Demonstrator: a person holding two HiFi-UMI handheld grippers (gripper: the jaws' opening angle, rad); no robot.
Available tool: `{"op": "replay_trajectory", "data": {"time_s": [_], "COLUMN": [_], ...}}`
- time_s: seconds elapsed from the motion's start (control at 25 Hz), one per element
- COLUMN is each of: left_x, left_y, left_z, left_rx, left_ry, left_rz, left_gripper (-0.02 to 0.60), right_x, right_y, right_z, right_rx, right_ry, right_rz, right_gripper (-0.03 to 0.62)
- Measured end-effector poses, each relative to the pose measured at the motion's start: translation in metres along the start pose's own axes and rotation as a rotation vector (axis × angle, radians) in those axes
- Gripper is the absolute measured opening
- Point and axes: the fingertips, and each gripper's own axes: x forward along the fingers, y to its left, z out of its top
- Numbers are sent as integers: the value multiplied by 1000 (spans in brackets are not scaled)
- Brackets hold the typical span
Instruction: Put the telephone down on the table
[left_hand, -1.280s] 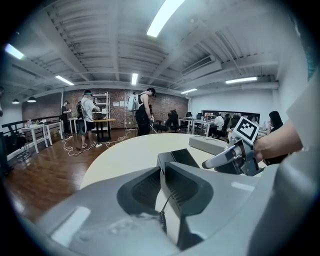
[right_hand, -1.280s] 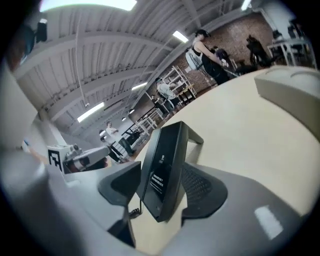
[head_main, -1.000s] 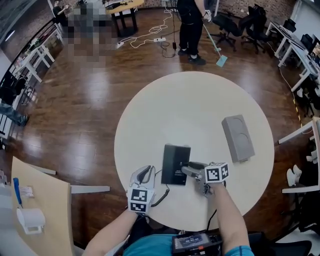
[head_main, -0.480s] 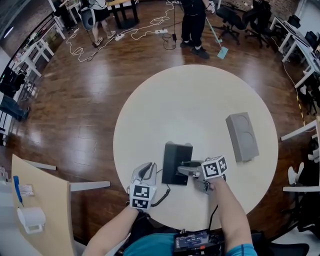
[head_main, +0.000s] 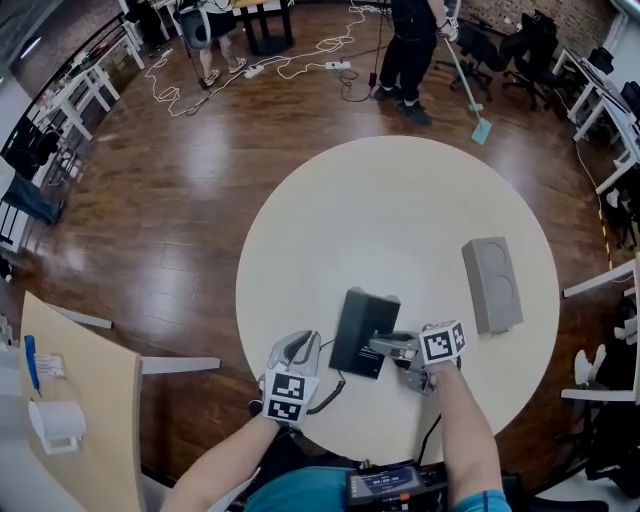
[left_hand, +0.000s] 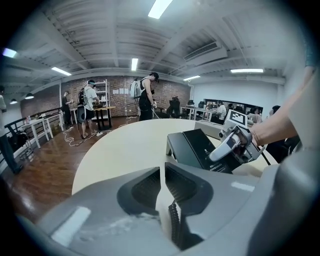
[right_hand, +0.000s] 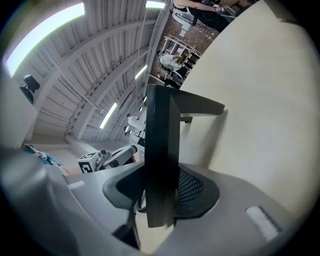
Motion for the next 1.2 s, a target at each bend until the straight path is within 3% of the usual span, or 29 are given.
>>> {"op": "replay_trajectory", "data": {"time_s": [0.4, 0.8, 1.2], "left_x": [-15, -47, -123], "left_y": [4, 14, 85], "left_z": [-5, -3, -28], "left_rx": [-53, -119, -222], "left_ry": [-19, -85, -178], "left_rz": [-11, 8, 156], "left_gripper": [40, 40, 31], "right_x": [-9, -20, 10], "right_y": [21, 61, 140], "right_z": [-8, -8, 2], "right_rx": [85, 95, 33], "right_ry": [-173, -307, -311], "right_rz": [99, 193, 269], "right_gripper": [152, 152, 152]}}
